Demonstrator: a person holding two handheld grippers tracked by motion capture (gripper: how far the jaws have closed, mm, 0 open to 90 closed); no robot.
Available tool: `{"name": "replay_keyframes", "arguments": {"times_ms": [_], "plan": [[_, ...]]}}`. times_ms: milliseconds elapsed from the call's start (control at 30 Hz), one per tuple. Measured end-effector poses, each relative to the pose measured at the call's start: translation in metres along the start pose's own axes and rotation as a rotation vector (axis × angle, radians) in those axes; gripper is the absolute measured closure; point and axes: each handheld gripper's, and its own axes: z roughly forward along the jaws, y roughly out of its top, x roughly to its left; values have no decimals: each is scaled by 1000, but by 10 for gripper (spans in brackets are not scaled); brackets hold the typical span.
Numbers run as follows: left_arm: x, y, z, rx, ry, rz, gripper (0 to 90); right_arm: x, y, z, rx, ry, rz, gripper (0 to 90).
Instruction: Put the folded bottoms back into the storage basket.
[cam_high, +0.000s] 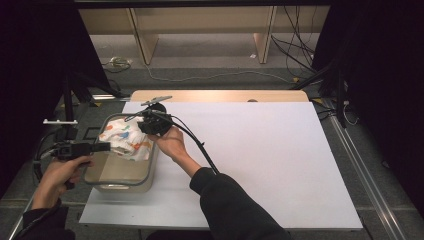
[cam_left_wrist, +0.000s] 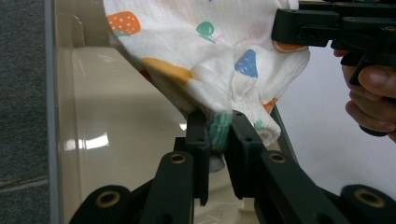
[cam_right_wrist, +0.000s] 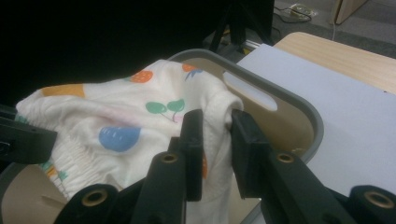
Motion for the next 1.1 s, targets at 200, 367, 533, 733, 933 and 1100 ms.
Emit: {"name": "replay_keyframes", "arguments": {"times_ms": [200,367,533,733,933,1100], "plan": [[3,-1,2,9,3,-5,800,0,-2,2,7,1,-2,759],[4,-2,4,20,6,-7,796,0,-4,4,14,5,5,741],[4,-3,7,36,70,3,493,-1,-4,7,46,-26,23,341],[-1,0,6,19,106,18,280,-8,-1,2,46,-37,41,251],[-4,1,8,18,96,20,263,-8,2,-5,27,-16,35,258],[-7,2,9,16,90,21,248,-10,3,-9,20,-12,34,258]]}}
